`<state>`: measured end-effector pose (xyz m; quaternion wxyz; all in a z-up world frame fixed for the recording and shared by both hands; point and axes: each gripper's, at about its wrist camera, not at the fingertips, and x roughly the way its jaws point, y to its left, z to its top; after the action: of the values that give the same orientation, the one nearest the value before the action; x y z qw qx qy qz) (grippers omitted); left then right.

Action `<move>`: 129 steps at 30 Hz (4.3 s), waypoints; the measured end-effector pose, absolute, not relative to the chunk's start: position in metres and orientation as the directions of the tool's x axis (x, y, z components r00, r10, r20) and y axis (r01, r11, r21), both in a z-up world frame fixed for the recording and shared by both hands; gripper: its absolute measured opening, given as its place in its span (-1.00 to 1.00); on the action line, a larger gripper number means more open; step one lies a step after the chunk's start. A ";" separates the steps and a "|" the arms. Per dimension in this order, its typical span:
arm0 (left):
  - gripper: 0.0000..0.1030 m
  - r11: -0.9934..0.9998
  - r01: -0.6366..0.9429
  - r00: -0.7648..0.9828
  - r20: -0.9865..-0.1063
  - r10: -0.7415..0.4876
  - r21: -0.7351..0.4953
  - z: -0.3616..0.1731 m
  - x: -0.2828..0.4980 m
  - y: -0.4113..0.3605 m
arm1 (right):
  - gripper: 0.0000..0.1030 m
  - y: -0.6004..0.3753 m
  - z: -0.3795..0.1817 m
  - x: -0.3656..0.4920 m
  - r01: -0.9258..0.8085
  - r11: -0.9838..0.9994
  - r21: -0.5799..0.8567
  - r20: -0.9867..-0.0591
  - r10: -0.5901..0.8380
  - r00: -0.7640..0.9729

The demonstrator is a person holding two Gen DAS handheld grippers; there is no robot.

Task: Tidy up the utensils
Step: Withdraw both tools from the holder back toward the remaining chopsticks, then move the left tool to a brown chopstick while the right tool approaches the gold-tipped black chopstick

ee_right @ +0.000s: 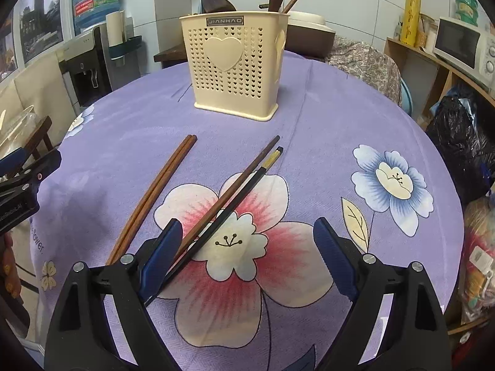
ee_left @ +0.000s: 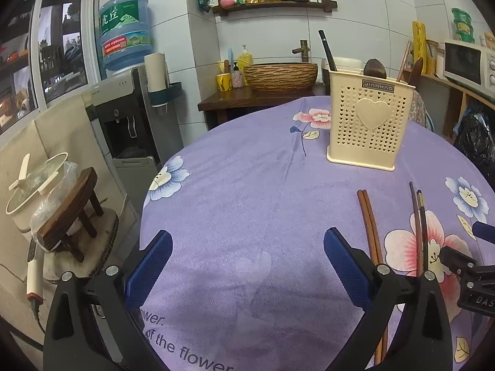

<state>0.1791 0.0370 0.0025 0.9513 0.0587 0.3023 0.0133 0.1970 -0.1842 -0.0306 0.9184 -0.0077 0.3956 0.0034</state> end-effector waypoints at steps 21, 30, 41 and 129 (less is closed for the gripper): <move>0.89 0.989 0.066 0.797 -0.604 0.028 0.132 -0.008 0.179 0.019 | 0.66 -0.193 -0.046 0.204 0.038 0.986 -0.165 -0.784 -0.154 0.601; 0.89 0.982 0.119 0.801 -0.599 -0.008 0.145 -0.007 0.173 -0.001 | 0.66 -0.206 -0.039 0.208 0.061 0.997 0.046 -0.768 -0.004 0.641; 0.89 0.986 0.102 0.794 -0.608 -0.001 0.132 -0.009 0.173 0.006 | 0.41 -0.189 -0.053 0.238 0.118 0.993 0.019 -0.805 -0.055 0.591; -0.83 0.967 0.244 0.594 -0.799 -0.092 0.070 -0.042 0.288 -0.057 | -0.76 -0.255 -0.049 0.296 0.201 0.979 0.045 -0.815 -0.080 0.574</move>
<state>0.2877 -0.0575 -0.0418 0.8885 0.0861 0.4408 -0.0946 0.2958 -0.2552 -0.0487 0.8847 0.0662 0.4546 -0.0794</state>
